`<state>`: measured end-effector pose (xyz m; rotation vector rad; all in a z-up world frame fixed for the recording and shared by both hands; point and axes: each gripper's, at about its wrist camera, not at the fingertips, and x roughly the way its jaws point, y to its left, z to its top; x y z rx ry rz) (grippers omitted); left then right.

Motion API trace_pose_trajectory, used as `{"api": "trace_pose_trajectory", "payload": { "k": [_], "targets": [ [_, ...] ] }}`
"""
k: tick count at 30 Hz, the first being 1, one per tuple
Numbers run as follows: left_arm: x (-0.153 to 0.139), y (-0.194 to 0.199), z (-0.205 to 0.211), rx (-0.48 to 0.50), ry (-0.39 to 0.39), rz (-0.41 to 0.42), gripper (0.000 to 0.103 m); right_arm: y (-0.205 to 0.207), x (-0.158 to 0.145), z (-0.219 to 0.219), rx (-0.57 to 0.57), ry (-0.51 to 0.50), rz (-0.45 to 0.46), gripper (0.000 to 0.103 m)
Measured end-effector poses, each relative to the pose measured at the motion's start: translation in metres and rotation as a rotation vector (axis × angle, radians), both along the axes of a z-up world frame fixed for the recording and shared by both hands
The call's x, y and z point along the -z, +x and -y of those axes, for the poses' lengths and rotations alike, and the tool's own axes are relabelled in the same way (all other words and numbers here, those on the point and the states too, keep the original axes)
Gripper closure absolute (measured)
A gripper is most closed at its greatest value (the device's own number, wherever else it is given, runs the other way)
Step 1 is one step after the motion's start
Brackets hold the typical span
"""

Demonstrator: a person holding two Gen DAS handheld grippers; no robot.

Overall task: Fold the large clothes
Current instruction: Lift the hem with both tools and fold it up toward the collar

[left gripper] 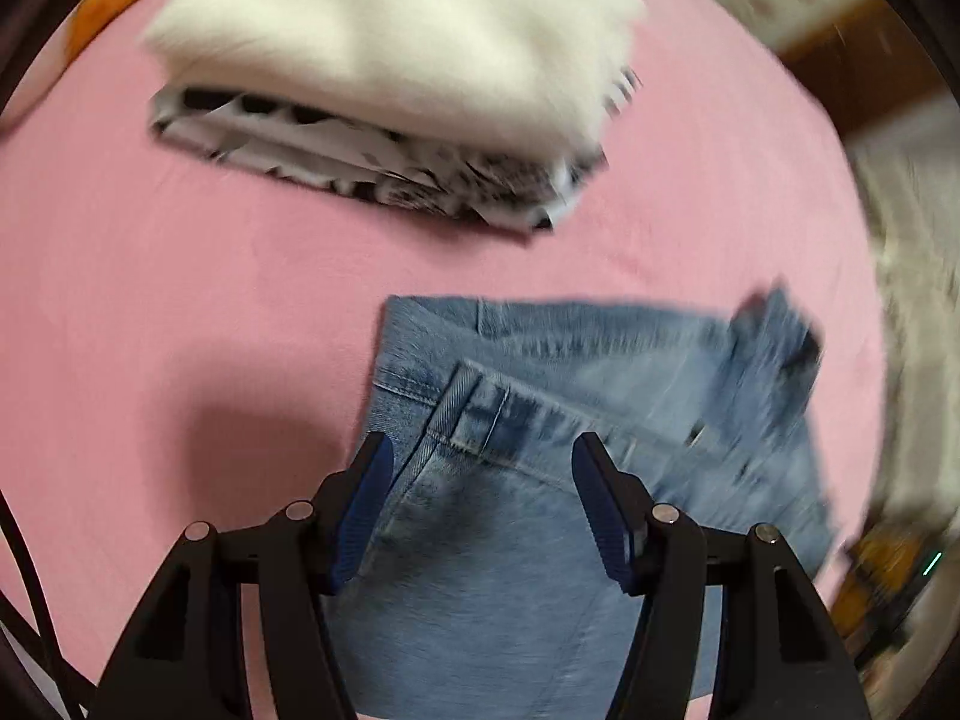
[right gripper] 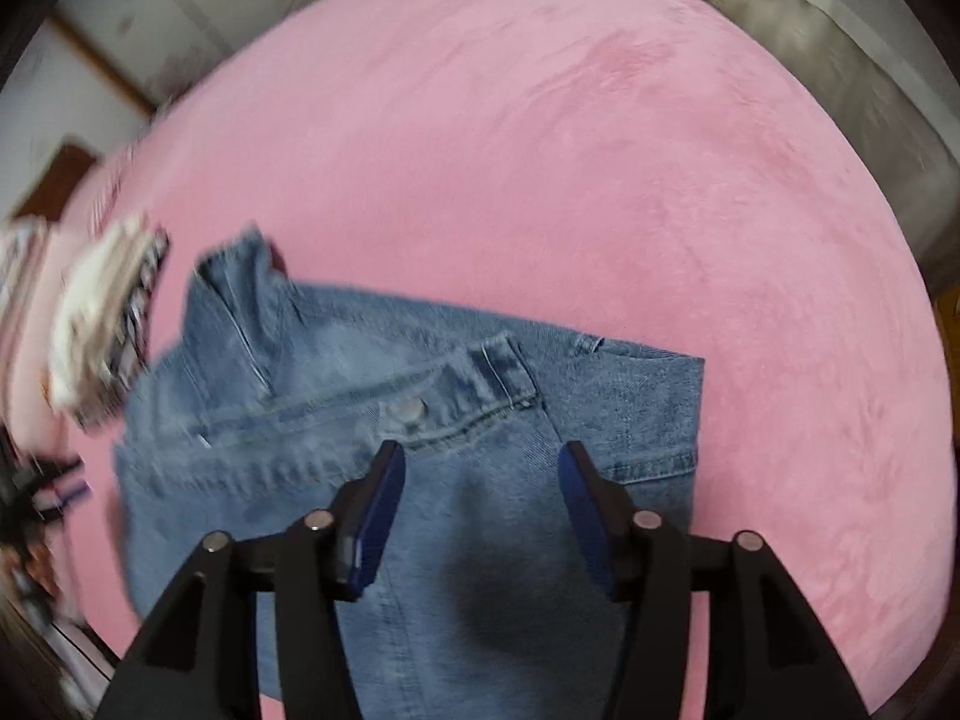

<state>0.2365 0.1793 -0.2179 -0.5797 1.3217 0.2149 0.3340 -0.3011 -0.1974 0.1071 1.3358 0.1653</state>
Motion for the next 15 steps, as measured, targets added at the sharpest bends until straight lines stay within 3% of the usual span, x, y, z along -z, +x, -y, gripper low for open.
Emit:
{"api": "trace_pose_trajectory", "payload": {
  "k": [4,8,15],
  "targets": [
    [0.022,0.007,0.027,0.16,0.078,-0.034,0.042,0.004,0.019,-0.013,-0.082,-0.063,0.002,0.048],
    [0.036,0.015,0.042,0.248,0.154,-0.042,0.042,0.015,0.033,-0.02,-0.106,-0.091,0.001,0.048],
    [0.044,0.025,0.041,0.299,0.206,-0.013,0.04,0.024,0.051,-0.033,-0.186,-0.163,0.005,0.043]
  ]
}}
